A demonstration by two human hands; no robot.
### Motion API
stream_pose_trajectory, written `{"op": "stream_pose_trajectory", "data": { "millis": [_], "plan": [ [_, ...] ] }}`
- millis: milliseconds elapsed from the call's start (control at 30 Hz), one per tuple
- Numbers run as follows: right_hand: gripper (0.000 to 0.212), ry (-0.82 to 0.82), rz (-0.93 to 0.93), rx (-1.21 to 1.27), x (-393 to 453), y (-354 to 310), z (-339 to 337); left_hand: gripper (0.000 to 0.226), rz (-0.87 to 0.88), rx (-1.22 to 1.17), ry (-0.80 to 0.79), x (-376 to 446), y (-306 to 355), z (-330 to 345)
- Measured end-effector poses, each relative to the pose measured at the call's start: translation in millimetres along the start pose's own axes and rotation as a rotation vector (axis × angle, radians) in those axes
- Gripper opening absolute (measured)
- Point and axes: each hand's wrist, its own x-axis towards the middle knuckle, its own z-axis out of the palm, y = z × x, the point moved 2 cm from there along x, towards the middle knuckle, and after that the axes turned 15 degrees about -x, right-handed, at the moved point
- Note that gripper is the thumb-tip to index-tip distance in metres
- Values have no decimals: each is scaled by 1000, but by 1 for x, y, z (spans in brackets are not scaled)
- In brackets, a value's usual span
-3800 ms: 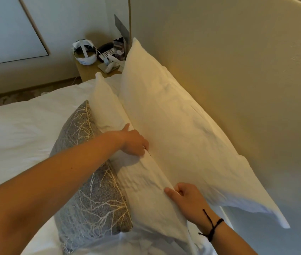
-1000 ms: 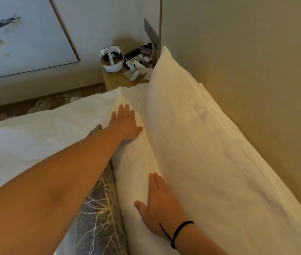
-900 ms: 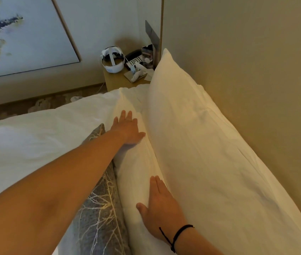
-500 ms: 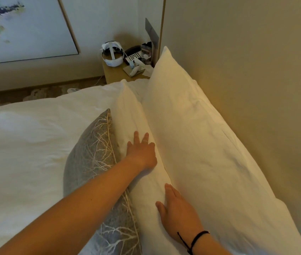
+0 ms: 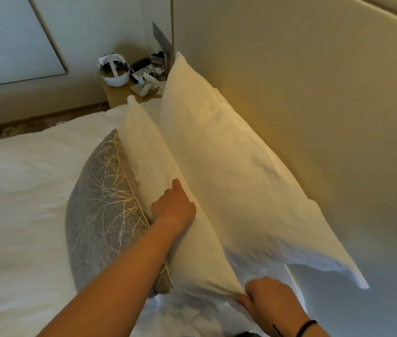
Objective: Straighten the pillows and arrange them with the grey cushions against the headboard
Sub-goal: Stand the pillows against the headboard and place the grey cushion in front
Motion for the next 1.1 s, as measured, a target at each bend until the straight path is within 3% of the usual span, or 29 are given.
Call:
{"op": "stream_pose_trajectory", "data": {
  "millis": [167, 333, 433, 533, 600, 700, 833, 967, 1100],
  "plan": [
    [52, 30, -123, 54, -14, 14, -14, 59, 54, -32, -9, -8, 3, 0],
    [56, -99, -129, 1, -16, 14, -27, 57, 200, -214, 42, -17, -16, -11],
    [55, -160, -122, -147, -7, 5, -48, 45, 310, -364, 203, -25, -43, -26],
    [61, -20, -88, -241, 7, -15, -82, 38, 297, -493, 422, -32, -83, -39],
    [63, 160, -138, -294, 17, -43, -105, 42, 240, -549, 543, -35, -120, -42],
    [53, 397, -356, -377, 35, -104, -134, 57, 18, -701, 565, -42, -183, -26],
    [49, 403, -648, -491, 61, -193, -142, 72, -343, -1012, 486, -56, -258, 20],
    [57, 391, -815, -737, 100, -264, -129, 75, -482, -1103, 465, -63, -304, 50],
    [64, 253, -862, -999, 157, -324, -109, 76, -560, -1141, 477, -57, -330, 67]
  ]
}}
